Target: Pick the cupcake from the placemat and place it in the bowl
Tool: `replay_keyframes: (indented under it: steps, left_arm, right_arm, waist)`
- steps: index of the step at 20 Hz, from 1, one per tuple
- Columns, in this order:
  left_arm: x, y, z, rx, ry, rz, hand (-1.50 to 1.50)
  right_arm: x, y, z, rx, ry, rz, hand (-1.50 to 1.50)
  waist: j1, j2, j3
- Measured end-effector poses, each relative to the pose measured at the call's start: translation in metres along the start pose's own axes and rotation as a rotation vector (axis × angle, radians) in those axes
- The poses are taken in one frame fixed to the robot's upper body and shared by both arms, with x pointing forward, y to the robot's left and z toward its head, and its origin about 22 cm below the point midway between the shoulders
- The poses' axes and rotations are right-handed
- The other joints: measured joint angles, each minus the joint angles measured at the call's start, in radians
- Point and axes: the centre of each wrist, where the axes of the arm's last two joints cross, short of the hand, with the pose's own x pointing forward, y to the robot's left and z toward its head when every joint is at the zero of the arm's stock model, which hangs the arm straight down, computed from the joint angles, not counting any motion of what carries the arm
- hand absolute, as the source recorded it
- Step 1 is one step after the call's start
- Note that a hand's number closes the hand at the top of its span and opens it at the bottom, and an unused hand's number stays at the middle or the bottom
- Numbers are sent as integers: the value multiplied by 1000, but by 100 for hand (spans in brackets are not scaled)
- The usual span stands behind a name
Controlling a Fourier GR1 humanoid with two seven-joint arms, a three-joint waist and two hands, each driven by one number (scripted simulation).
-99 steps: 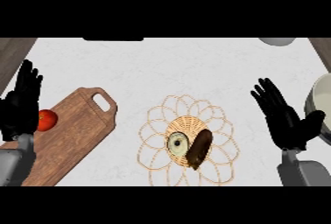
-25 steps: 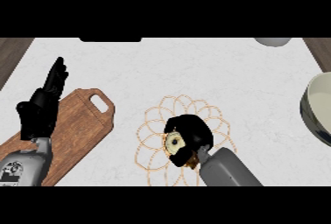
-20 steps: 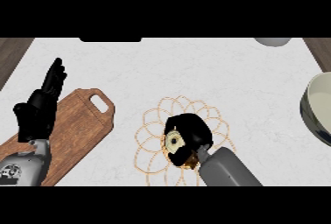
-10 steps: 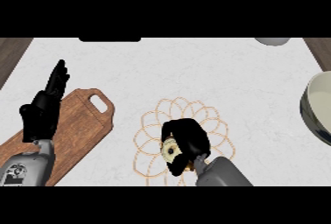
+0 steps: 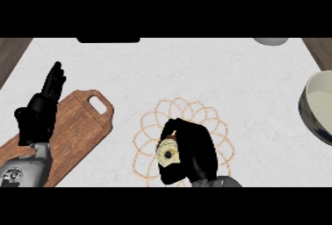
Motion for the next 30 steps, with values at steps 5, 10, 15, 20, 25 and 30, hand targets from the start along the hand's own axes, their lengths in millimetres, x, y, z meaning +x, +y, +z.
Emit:
replay_keyframes:
  steps: [5, 10, 15, 20, 25, 30]
  left_arm:
    - [0, 2, 2, -2, 4, -2, 0]
    - [2, -1, -3, 1, 7, 5, 0]
    - [3, -4, -7, -4, 1, 1, 0]
    - [8, -3, -10, -3, -5, 3, 0]
    - [8, -9, -4, -12, -8, 7, 0]
    - [8, -8, -6, -13, -9, 3, 0]
  right_arm:
    - [18, -38, 26, -221, 8, -86, 150]
    - [6, -70, 43, -399, 74, -68, 150]
    - [-20, -112, 43, -531, 148, -98, 150]
    - [-61, -143, 36, -635, 204, -144, 150]
    - [-113, -179, 23, -737, 224, -164, 150]
    - [-168, -211, 9, -814, 248, -132, 150]
  waist:
    - [-5, -2, 0]
    - [-6, 1, 0]
    - [0, 5, 0]
    - [4, 6, 1]
    - [8, 7, 1]
    - [9, 8, 1]
